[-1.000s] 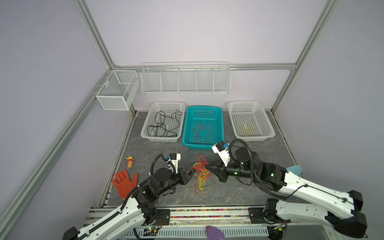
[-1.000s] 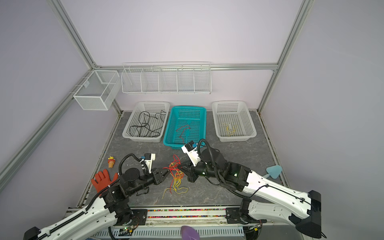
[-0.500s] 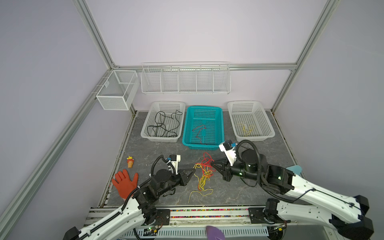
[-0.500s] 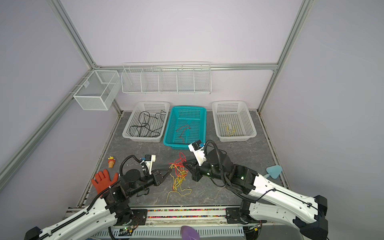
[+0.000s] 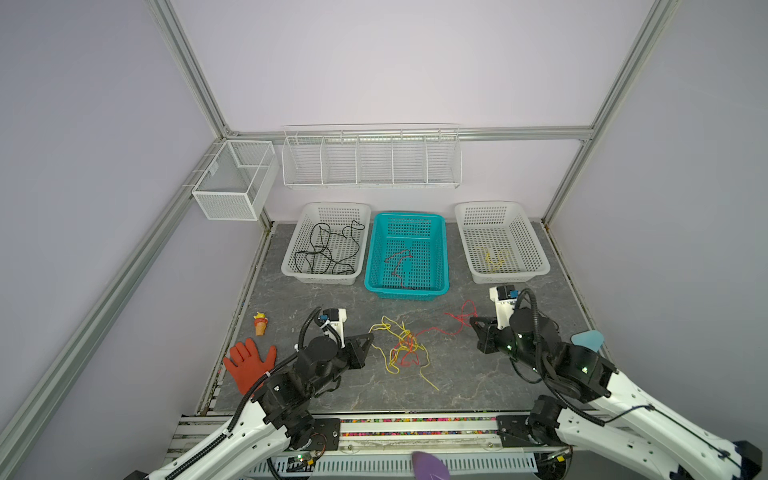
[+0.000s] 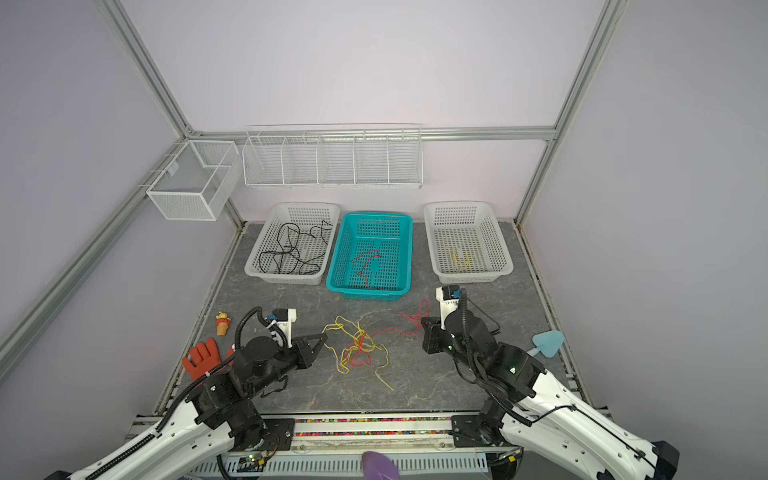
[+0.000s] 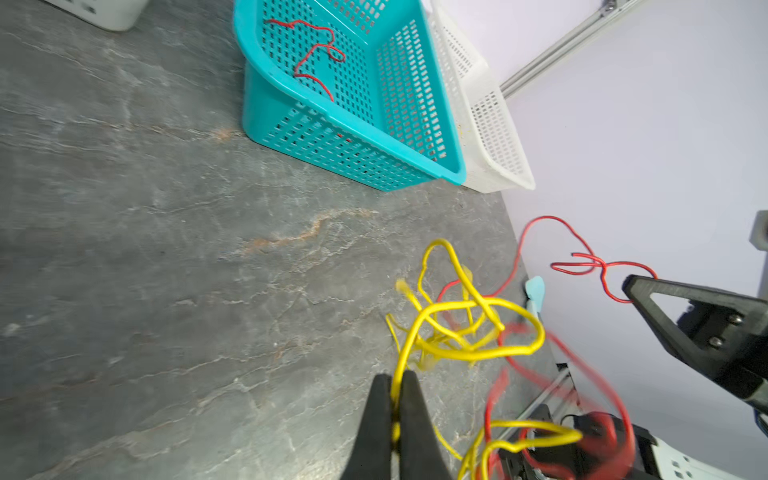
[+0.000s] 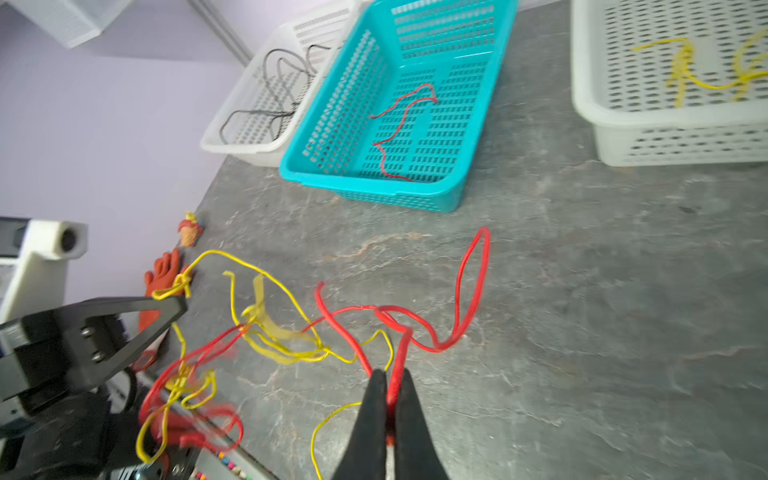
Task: Untangle the cables
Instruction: 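Pull the red wire away with the right gripper while the left holds yellow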
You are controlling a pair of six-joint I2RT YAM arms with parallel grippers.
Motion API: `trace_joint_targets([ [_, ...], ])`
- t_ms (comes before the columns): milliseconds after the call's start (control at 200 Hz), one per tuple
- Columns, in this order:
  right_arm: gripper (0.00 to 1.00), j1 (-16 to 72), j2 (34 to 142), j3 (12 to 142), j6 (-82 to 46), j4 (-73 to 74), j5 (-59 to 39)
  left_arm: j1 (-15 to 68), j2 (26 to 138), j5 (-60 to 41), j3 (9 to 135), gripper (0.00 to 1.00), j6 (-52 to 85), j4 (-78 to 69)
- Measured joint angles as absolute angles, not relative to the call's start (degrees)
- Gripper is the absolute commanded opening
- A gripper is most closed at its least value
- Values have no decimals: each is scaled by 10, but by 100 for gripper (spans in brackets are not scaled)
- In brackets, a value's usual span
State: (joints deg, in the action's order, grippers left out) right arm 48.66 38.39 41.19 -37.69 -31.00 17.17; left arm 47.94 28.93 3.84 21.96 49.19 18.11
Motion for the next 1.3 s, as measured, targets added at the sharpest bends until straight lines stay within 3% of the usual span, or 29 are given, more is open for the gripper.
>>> trace_joint_targets([
  [460, 6, 418, 329, 377, -397, -392, 158, 398, 309, 58, 261, 0, 467, 284],
  [960, 6, 417, 359, 365, -336, -280, -91, 397, 364, 15, 261, 0, 468, 254],
  [1045, 6, 417, 373, 376, -328, -268, -117, 397, 370, 2, 261, 13, 468, 241],
  [1200, 7, 419, 405, 401, -314, -251, -145, 397, 371, -19, 261, 47, 472, 216],
  [1299, 7, 423, 419, 412, -308, -243, -155, 397, 377, -34, 261, 57, 468, 204],
])
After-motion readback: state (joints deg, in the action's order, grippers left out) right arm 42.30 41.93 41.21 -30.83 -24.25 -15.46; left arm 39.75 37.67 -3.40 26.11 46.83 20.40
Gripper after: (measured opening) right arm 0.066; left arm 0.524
